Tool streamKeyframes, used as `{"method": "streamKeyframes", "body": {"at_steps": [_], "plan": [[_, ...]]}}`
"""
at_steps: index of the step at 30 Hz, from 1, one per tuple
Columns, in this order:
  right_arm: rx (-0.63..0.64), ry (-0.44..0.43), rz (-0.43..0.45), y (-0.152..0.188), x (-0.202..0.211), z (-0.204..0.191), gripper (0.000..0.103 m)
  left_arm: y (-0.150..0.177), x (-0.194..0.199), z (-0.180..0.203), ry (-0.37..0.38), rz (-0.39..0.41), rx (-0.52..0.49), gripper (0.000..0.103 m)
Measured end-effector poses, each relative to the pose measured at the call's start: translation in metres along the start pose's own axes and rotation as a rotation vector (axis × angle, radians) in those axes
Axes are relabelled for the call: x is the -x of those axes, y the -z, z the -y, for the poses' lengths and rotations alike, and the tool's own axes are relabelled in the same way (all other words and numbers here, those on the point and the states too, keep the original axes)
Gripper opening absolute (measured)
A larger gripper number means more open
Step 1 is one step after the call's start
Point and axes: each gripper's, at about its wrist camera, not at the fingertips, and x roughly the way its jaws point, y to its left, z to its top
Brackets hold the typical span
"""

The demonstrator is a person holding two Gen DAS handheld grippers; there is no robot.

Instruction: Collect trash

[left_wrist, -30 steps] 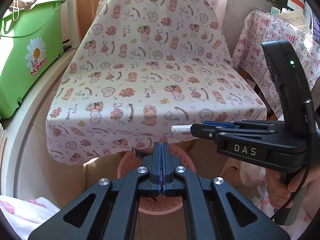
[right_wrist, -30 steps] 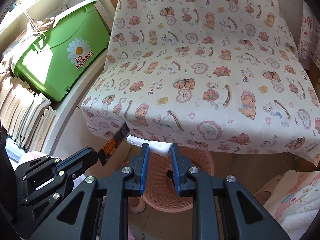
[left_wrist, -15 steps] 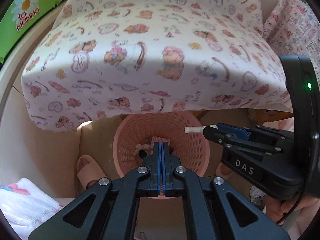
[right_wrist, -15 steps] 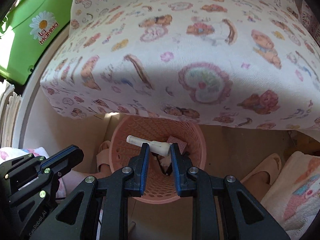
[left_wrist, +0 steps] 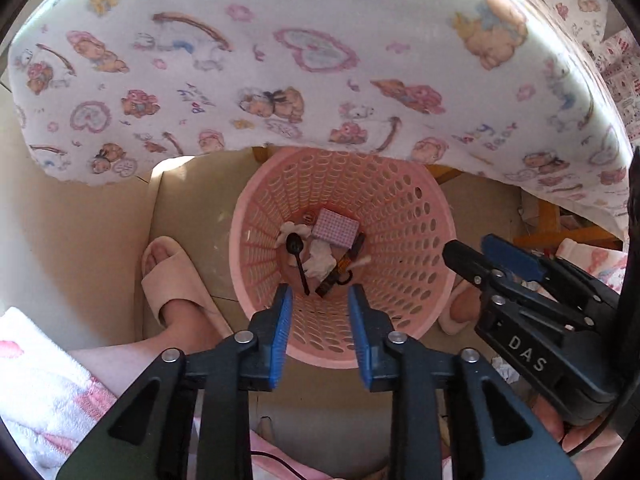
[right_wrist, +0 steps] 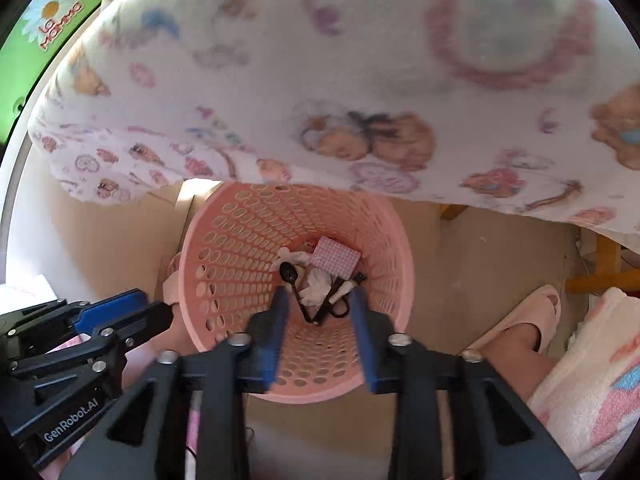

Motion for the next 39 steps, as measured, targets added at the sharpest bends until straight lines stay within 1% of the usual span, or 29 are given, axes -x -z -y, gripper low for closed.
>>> {"method": "streamKeyframes", "body": {"at_steps": [2,4,6,11,12,15,16,17,18,21,23,25,26,28,34,37,38,39], "plan": [[-0.001,0.011,0.022,0.001,0.006,0.004,0.048,0.000,0.008,-0.001,-0.013,0.028,0.001,0.030],[0.008,0.011,0.039,-0.001,0.015,0.004,0.048,0.000,0.018,-0.003,-0.021,0.065,0.005,0.035],[0.016,0.010,0.065,-0.001,0.026,0.004,0.050,0.001,0.028,-0.005,-0.030,0.103,0.009,0.036],[0.041,0.014,0.158,-0.001,0.060,0.000,0.059,0.005,0.061,-0.005,-0.079,0.238,-0.009,0.046],[0.050,0.014,0.177,-0.002,0.067,-0.001,0.061,0.005,0.069,-0.005,-0.085,0.271,-0.014,0.051],[0.064,0.007,0.249,-0.001,0.093,-0.003,0.068,0.009,0.091,-0.004,-0.110,0.365,-0.029,0.059],[0.065,0.003,0.271,-0.001,0.102,-0.002,0.069,0.010,0.097,-0.003,-0.118,0.390,-0.033,0.064],[0.066,-0.001,0.298,0.000,0.111,-0.001,0.072,0.012,0.103,-0.003,-0.128,0.419,-0.035,0.066],[0.066,-0.002,0.319,0.001,0.118,-0.001,0.075,0.013,0.111,-0.002,-0.139,0.451,-0.036,0.070],[0.064,0.006,0.385,0.002,0.141,0.000,0.080,0.016,0.129,-0.002,-0.156,0.527,-0.039,0.082],[0.063,0.010,0.426,0.003,0.154,0.002,0.084,0.017,0.141,-0.002,-0.163,0.584,-0.043,0.085],[0.062,0.014,0.462,0.006,0.166,0.003,0.086,0.020,0.152,-0.002,-0.159,0.634,-0.047,0.091],[0.060,0.021,0.480,0.008,0.171,0.003,0.086,0.021,0.157,-0.001,-0.155,0.655,-0.044,0.096],[0.063,0.037,0.507,0.010,0.178,0.005,0.088,0.022,0.167,-0.002,-0.151,0.691,-0.034,0.102],[0.078,0.075,0.582,0.014,0.195,0.005,0.092,0.026,0.179,-0.002,-0.184,0.750,-0.036,0.102],[0.089,0.063,0.604,0.016,0.201,0.004,0.098,0.027,0.183,-0.006,-0.170,0.767,-0.019,0.102],[0.090,0.063,0.614,0.017,0.203,0.004,0.102,0.028,0.184,-0.007,-0.166,0.776,-0.013,0.102],[0.090,0.067,0.626,0.018,0.205,0.004,0.102,0.029,0.186,-0.008,-0.166,0.785,-0.008,0.102]]}}
